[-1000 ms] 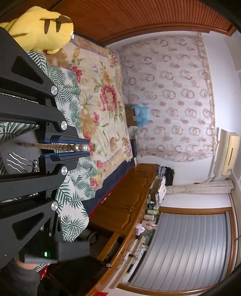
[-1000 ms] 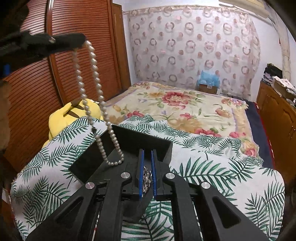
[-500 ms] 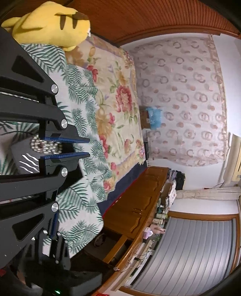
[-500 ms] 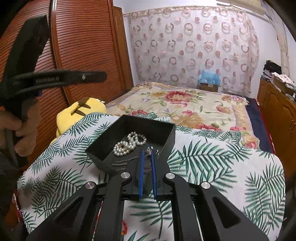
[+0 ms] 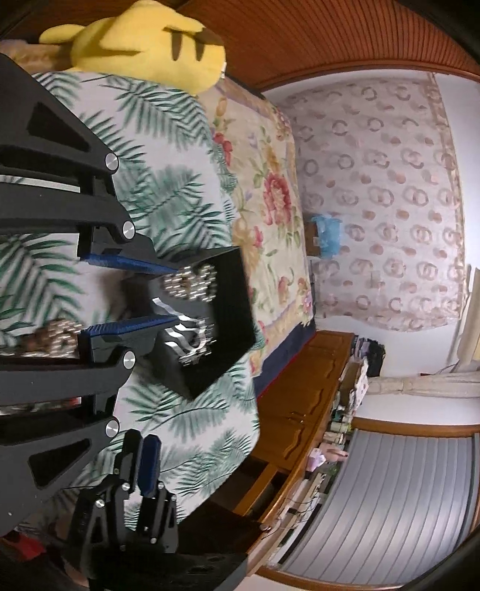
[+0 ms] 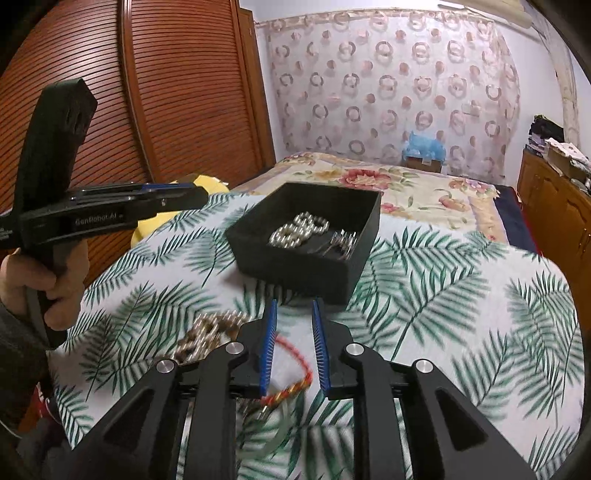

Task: Organize jewelry
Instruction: 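Move both open grippers back over the jewelry pile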

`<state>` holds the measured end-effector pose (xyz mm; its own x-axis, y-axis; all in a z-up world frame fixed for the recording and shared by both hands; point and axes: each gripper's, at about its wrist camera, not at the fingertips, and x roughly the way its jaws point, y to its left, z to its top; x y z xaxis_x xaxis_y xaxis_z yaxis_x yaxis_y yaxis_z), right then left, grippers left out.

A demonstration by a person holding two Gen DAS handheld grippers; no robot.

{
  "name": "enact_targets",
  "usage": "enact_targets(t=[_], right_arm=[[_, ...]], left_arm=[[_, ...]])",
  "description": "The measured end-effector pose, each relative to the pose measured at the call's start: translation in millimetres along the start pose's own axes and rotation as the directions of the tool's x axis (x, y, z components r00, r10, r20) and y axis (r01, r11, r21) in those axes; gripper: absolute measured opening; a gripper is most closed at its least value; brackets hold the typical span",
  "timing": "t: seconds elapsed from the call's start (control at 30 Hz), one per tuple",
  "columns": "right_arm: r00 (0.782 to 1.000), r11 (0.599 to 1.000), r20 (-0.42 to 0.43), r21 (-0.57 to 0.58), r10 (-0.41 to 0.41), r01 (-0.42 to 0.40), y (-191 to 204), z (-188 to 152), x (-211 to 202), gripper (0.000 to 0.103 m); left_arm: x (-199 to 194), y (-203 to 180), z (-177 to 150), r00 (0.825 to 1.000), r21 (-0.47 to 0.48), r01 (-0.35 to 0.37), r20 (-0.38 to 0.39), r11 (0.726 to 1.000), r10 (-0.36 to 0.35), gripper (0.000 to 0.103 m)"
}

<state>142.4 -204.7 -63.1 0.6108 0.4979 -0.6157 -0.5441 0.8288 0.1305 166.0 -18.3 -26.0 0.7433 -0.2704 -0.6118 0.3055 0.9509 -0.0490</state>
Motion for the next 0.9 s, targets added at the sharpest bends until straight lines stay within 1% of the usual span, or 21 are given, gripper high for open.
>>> enact_targets(t=[0.1, 0.23, 0.33, 0.43, 0.6, 0.77, 0.9], right_arm=[[1.000, 1.000, -0.023, 0.004, -0.015, 0.015, 5.1, -12.0, -5.2, 0.022], [0.999, 1.000, -0.039, 0.016, -0.016, 0.017, 6.8, -22.6, -11.8, 0.022], [0.999, 1.000, -0.044, 0.023, -0.020, 0.021, 7.4, -28.8, -14.5, 0.022], [0.999, 0.999, -0.051, 0.042, -0.007, 0.009, 8.6, -36.0, -16.4, 0.022], [0.998, 0.999, -0.061, 0.043, -0.008, 0.011, 14.5, -49.2, -22.2, 0.022], [0.997, 0.999, -0.067, 0.028, -0.027, 0.029, 18.9, -54.2, -28.2, 0.022], [0.998, 0.999, -0.064, 0.046, -0.023, 0.026, 17.4, -59.7, -32.8, 0.023]], left_arm=[[-9.6, -6.8, -15.1, 1.000, 0.008, 0.004, -0.007, 1.000, -0.004, 0.023], [-19.4, -13.0, -35.1, 0.999, 0.005, 0.027, -0.022, 1.000, -0.027, 0.028], [-20.9, -18.2, -52.4, 0.998, 0.006, 0.033, -0.052, 0.999, -0.032, 0.029], [-20.7, -22.4, -67.8, 0.995, 0.001, 0.036, -0.090, 0.999, -0.036, 0.029], [-19.6, -26.6, -92.2, 0.987, -0.024, 0.064, -0.149, 0.998, -0.067, 0.029], [-16.3, -32.6, -101.4, 0.980, -0.024, 0.061, -0.186, 0.998, -0.064, 0.028], [-10.5, -34.5, -103.6, 0.976, -0.031, 0.059, -0.209, 0.998, -0.064, 0.027]])
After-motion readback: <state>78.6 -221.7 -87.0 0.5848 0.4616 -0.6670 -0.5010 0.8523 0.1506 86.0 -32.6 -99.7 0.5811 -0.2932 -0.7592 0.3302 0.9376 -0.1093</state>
